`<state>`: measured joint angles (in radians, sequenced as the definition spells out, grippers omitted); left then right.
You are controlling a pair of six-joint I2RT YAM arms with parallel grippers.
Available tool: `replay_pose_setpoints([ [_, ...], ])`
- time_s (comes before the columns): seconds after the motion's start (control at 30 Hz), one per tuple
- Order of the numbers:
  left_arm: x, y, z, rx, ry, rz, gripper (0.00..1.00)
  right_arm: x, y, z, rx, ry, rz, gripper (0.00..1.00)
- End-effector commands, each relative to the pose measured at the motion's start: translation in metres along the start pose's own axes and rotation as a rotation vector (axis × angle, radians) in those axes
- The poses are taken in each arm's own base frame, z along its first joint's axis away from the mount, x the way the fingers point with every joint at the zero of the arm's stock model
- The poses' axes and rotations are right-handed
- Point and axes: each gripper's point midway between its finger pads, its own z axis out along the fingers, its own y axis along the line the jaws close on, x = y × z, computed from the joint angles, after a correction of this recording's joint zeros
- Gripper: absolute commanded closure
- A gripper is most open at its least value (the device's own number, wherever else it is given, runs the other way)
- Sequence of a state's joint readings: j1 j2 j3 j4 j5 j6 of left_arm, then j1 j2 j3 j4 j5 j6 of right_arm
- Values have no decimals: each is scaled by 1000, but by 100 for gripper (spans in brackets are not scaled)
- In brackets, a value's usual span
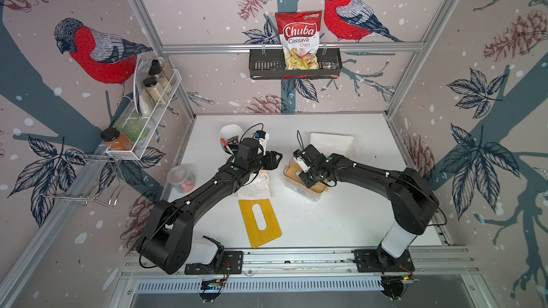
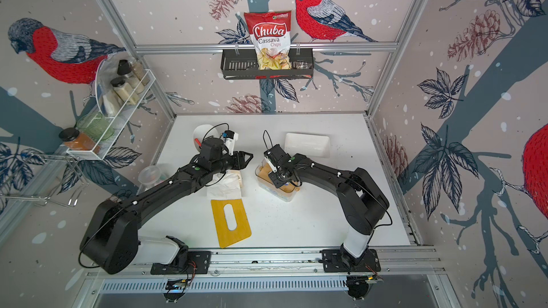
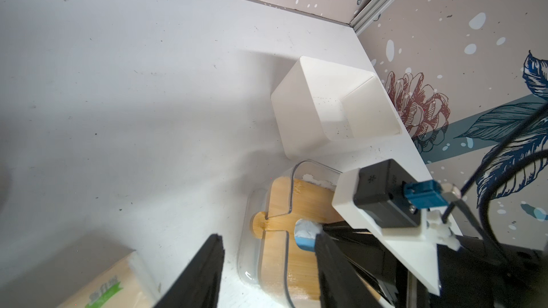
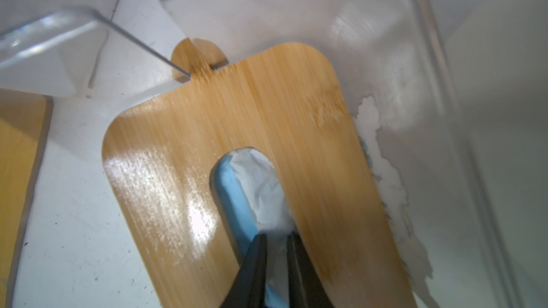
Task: Put the tissue paper into the tissue box
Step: Pull the paper towel from the tissue box.
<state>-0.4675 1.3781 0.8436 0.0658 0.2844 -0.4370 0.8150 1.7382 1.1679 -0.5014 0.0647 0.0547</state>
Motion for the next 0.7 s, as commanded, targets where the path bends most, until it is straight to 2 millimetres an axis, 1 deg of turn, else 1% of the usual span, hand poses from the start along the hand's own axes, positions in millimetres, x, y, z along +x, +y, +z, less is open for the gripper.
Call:
replay_pose_setpoints([
  [0.0,-8,-3,-2,13,-34,12,46,9,0,8,-7,41,-3,80],
  [0.07,-7,-2,-2,14,-33,10,46,10,-2,11,-4,42,0,82],
  [0.2,-6,-3,-3,15,-30,9,46,9,-4,10,-14,23,12,89],
  [0.4,1,-2,-2,26,-13,-5,47,-5,1,-1,-82,-63,42,100],
  [0.6,12,-2,1,43,18,-21,47,-22,1,-21,-183,-164,102,100],
  [0.67,16,-3,2,54,31,-26,48,-25,2,-25,-219,-181,119,100],
])
